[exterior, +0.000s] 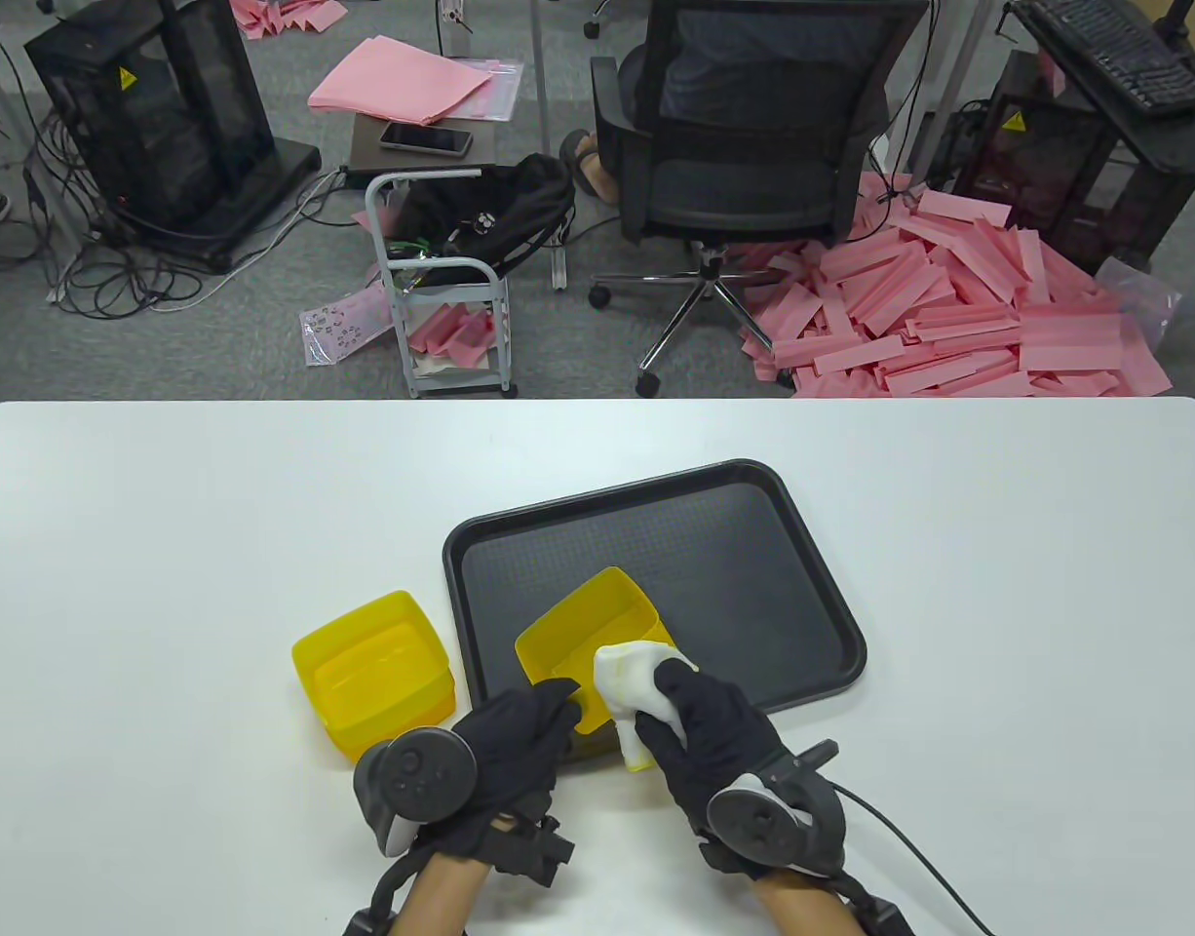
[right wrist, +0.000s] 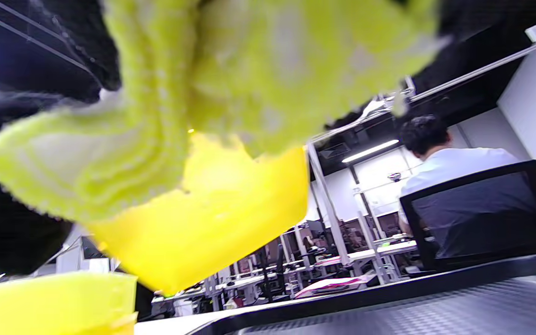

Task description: Wipe plastic food containers with dish cloth

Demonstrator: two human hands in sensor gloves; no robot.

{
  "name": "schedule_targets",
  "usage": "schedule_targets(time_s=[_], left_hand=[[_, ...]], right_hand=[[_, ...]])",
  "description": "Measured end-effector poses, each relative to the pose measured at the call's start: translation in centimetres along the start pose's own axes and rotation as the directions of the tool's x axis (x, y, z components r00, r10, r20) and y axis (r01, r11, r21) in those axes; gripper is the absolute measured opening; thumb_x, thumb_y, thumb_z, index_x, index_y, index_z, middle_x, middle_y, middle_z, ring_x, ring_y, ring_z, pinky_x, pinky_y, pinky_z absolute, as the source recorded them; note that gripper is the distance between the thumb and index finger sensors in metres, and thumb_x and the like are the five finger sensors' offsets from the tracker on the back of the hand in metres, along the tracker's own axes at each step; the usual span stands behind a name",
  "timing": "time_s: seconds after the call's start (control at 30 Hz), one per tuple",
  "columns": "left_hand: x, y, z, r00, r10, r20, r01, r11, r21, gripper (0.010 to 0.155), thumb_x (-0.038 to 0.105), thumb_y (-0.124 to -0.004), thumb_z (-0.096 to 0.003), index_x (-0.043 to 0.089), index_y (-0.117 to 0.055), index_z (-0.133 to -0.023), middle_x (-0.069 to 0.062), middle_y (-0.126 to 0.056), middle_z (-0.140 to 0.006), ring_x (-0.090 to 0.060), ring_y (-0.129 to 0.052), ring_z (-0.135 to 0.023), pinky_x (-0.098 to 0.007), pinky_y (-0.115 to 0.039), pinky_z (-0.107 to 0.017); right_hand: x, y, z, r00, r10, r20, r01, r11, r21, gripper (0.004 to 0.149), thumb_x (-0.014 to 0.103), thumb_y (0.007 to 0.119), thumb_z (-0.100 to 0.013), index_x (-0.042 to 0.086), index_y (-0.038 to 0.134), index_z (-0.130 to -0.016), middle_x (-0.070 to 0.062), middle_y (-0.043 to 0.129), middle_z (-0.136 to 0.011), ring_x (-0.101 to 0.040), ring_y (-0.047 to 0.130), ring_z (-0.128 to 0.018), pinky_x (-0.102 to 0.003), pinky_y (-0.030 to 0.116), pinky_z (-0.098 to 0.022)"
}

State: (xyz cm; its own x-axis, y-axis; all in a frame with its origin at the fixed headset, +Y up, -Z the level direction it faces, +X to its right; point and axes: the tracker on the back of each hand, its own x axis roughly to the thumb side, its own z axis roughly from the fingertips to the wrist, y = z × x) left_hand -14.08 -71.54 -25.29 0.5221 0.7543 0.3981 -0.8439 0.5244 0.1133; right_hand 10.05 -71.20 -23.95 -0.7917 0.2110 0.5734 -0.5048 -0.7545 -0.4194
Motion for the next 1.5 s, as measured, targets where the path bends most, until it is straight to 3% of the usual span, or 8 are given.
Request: schedule_targets(time_s=[0.2,0.43,0.6,0.8,1.0,1.1,1.3,1.5], left_hand=[[-0.2,0.2,0.2,0.999,0.033,-0.016,-0.033,0.999,0.008,0.045,0.038,-0.077,-0.0475,0.014,-0.094,-0.082,-0.004,-0.105,-0.045,-0.029,-0.102,-0.038,-0.041,-0.087,-0.024],[0.2,-0.2,0.3,1.0,0.003,0.022,-0.002,0.999,-0.036,0.045,0.039,-0.081,-0.0468,0.014,-0.096,-0.08,-0.004,-0.106,-0.043,-0.029,-0.102,-0.037,-0.042,-0.087,-0.024],[0.7,-0.4,0.5,0.997,-0.056,0.06,0.058,0.998,-0.036,0.043,0.041,-0.085,-0.0453,0.017,-0.097,-0.079,-0.005,-0.105,-0.044,-0.03,-0.101,-0.039,-0.042,-0.086,-0.026],[1.2,0.0,0.8,0.986,-0.153,0.07,0.153,0.988,-0.003,0.041,0.043,-0.09,-0.0424,0.024,-0.098,-0.077,-0.005,-0.104,-0.049,-0.031,-0.1,-0.043,-0.043,-0.085,-0.028],[2.0,0.5,0.3,0.931,-0.348,0.112,0.352,0.936,-0.01,0.04,0.044,-0.091,-0.0417,0.027,-0.099,-0.077,-0.006,-0.103,-0.055,-0.032,-0.099,-0.049,-0.044,-0.084,-0.031],[2.3,0.8,0.2,0.925,-0.362,0.116,0.366,0.931,-0.012,0.04,0.044,-0.091,-0.0419,0.027,-0.099,-0.077,-0.006,-0.103,-0.055,-0.032,-0.099,-0.05,-0.044,-0.084,-0.031],[2.9,2.6,-0.2,0.916,-0.391,0.086,0.394,0.919,-0.011,0.041,0.042,-0.089,-0.0432,0.026,-0.097,-0.08,-0.008,-0.102,-0.058,-0.034,-0.097,-0.053,-0.046,-0.082,-0.033],[3.1,6.6,-0.3,0.914,-0.406,0.025,0.405,0.914,0.025,0.041,0.041,-0.089,-0.0437,0.025,-0.096,-0.081,-0.008,-0.101,-0.059,-0.035,-0.096,-0.055,-0.047,-0.081,-0.034]], right_hand=[[1.3,0.4,-0.1,0.999,-0.006,0.038,0.006,1.0,0.017,0.063,0.051,0.077,-0.055,0.018,0.05,-0.101,-0.002,0.08,-0.081,-0.029,0.094,-0.053,-0.034,0.088,-0.029],[-1.4,-0.9,-0.2,0.996,-0.047,-0.074,0.045,0.999,-0.03,0.064,0.048,0.074,-0.056,0.015,0.047,-0.105,-0.004,0.08,-0.083,-0.03,0.093,-0.054,-0.035,0.088,-0.031],[-4.3,-2.0,0.0,0.966,-0.166,-0.197,0.155,0.985,-0.072,0.062,0.045,0.072,-0.057,0.015,0.047,-0.105,-0.006,0.079,-0.087,-0.031,0.092,-0.057,-0.036,0.088,-0.033],[-6.9,-3.3,0.4,0.932,-0.215,-0.293,0.183,0.974,-0.135,0.061,0.044,0.071,-0.057,0.016,0.048,-0.105,-0.005,0.078,-0.088,-0.031,0.092,-0.058,-0.036,0.087,-0.034],[-7.7,-3.3,0.4,0.923,-0.218,-0.318,0.185,0.974,-0.133,0.06,0.044,0.07,-0.057,0.016,0.048,-0.105,-0.005,0.078,-0.089,-0.032,0.091,-0.059,-0.037,0.087,-0.035],[-7.9,-3.1,0.4,0.92,-0.221,-0.324,0.192,0.974,-0.121,0.06,0.044,0.07,-0.057,0.016,0.048,-0.105,-0.005,0.078,-0.089,-0.032,0.091,-0.059,-0.037,0.087,-0.035],[-8.1,-2.9,0.6,0.912,-0.23,-0.339,0.206,0.973,-0.106,0.059,0.043,0.07,-0.057,0.016,0.048,-0.105,-0.006,0.078,-0.089,-0.032,0.091,-0.06,-0.037,0.087,-0.035],[-8.0,-2.9,0.6,0.918,-0.21,-0.335,0.191,0.977,-0.089,0.059,0.044,0.07,-0.057,0.017,0.048,-0.105,-0.005,0.078,-0.09,-0.032,0.091,-0.06,-0.037,0.087,-0.035]])
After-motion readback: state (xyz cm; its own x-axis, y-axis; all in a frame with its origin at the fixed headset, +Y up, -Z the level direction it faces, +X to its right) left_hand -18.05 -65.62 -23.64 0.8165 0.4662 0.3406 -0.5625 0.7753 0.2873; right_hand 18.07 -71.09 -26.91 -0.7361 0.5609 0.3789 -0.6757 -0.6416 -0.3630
